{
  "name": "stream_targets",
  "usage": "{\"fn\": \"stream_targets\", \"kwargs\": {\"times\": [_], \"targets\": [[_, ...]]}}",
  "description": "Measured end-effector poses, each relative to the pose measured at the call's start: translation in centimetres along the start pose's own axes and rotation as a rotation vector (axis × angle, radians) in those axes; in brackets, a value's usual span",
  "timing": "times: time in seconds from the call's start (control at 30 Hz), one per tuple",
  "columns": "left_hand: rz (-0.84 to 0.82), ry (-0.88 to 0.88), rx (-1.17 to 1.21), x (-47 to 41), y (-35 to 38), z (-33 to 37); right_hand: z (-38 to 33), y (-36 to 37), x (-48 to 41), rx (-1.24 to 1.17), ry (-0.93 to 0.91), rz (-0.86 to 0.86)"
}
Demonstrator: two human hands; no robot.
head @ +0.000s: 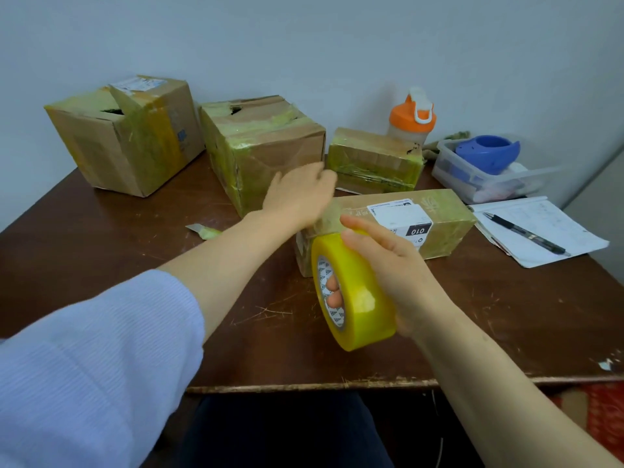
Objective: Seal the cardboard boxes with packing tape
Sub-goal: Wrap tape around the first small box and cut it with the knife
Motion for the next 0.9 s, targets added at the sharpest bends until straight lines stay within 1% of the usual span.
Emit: {"fn": "stream_targets", "kwargs": {"times": [0.03, 0.07, 0.1, 0.13, 0.17, 0.23, 0.3, 0.33, 0.43, 0.47, 0.53, 0.6, 0.73, 0.8, 0.9], "targets": [[-0.086, 0.084, -0.123, -0.3, 0.6, 0.5, 0.0, -0.1, 0.0, -0.004, -0.002, -0.006], [-0.207, 0.115, -0.195, -0.7, 1.3, 0.5, 0.1, -0.2, -0.1, -0.009, -0.003, -0.010], [-0.315, 0.104, -0.219, -0.9, 1.8, 0.3, 0.2, -0.3, -0.1, -0.012, -0.005, -0.013], [-0.372, 0.085, -0.232, -1.0, 2.0, 0.1, 0.3, -0.4, -0.2, -0.016, -0.007, -0.016], [-0.384, 0.086, -0.254, -1.1, 2.0, -0.2, 0.4, -0.4, -0.3, -0.019, -0.010, -0.020], [-0.314, 0.141, -0.319, -1.3, 1.9, -0.8, 0.6, -0.3, -0.4, -0.021, -0.018, -0.035], [-0.263, 0.150, -0.284, -1.6, 1.4, -1.0, 0.8, -0.4, -0.6, -0.023, -0.022, -0.047], [-0.258, 0.131, -0.239, -1.8, 1.2, -1.1, 1.0, -0.5, -0.6, -0.025, -0.022, -0.049], [-0.265, -0.006, -0.046, -2.3, 0.8, -1.2, 1.3, -0.6, -0.5, -0.039, -0.026, -0.054], [-0.277, -0.027, -0.032, -2.3, 0.9, -1.2, 1.4, -0.7, -0.5, -0.044, -0.031, -0.054], [-0.289, 0.040, -0.185, -1.8, 1.5, -1.1, 1.6, -0.7, -0.6, -0.049, -0.045, -0.052], [-0.244, 0.089, -0.242, -1.6, 1.8, -1.1, 1.7, -0.6, -0.8, -0.056, -0.057, -0.048], [-0.222, 0.072, -0.167, -2.1, 1.5, -0.9, 1.9, -0.1, -0.8, -0.093, -0.080, -0.023], [-0.168, 0.068, -0.083, -1.7, 1.8, -1.0, 2.1, 0.2, -0.8, -0.112, -0.082, -0.014], [-0.080, 0.093, -0.025, -1.0, 1.7, -1.0, 2.3, 1.1, -1.2, -0.143, -0.078, -0.012]]}}
Point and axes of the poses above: each hand's wrist, its own x-axis away from the middle knuckle, its own y-axis out of the palm, z = x × y, the point moved 1 cm from there along -x, towards the middle knuckle, and after that the axes turned 13 degrees about y, right-handed, at the moved point
